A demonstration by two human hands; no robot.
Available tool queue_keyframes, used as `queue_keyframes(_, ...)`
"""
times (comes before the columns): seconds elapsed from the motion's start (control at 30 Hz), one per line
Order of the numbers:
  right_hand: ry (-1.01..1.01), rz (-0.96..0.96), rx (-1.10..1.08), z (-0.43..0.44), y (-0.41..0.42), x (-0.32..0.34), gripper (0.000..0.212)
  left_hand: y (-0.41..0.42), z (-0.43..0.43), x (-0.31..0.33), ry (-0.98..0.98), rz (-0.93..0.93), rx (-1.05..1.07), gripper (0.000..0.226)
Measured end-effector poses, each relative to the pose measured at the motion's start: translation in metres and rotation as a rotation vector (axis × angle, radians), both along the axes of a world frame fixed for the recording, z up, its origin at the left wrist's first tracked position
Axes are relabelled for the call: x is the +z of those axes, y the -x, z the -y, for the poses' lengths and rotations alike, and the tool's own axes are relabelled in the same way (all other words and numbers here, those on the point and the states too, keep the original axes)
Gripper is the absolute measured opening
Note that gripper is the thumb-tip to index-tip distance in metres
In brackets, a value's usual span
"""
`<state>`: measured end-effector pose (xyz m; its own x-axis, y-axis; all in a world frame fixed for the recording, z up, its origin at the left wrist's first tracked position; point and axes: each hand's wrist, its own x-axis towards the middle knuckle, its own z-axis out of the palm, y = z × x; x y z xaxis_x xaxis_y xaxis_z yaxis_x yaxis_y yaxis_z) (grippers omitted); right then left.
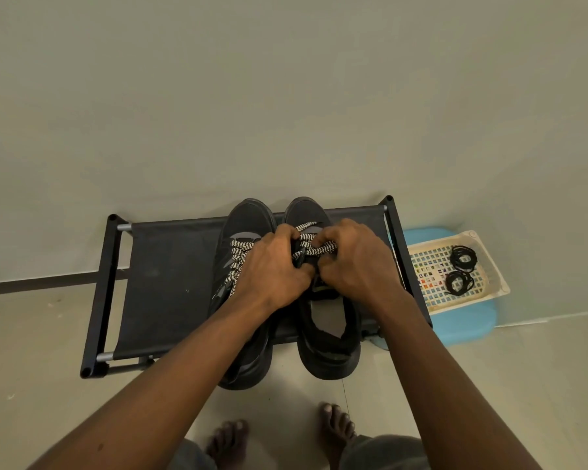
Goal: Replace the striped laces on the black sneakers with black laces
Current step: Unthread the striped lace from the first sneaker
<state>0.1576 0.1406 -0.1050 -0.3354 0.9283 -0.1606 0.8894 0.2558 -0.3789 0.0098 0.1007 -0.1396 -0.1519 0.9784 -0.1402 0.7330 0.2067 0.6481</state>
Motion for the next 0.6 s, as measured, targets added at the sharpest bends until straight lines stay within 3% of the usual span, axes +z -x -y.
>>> queue_keyframes(0.2, -0.056, 0.04, -0.009, 0.001, 0.006, -0.005, 0.013, 0.0, 0.0, 0.0, 0.002, -0.003, -0.002, 0.057)
queue_keyframes(0.3, 0.005, -0.096, -0.124, -0.002, 0.002, -0.005, 0.006, -0.001, -0.001, 0.0, 0.01, -0.019, 0.013, 0.057)
queue_keyframes(0.43, 0.083, -0.269, -0.308, -0.01, -0.009, -0.006, 0.02, -0.002, 0.0, 0.0, 0.018, -0.047, 0.025, 0.059)
queue_keyframes(0.6, -0.028, -0.347, -0.544, -0.021, -0.024, -0.002, 0.013, -0.004, 0.0, 0.0, 0.019, -0.052, 0.04, 0.061)
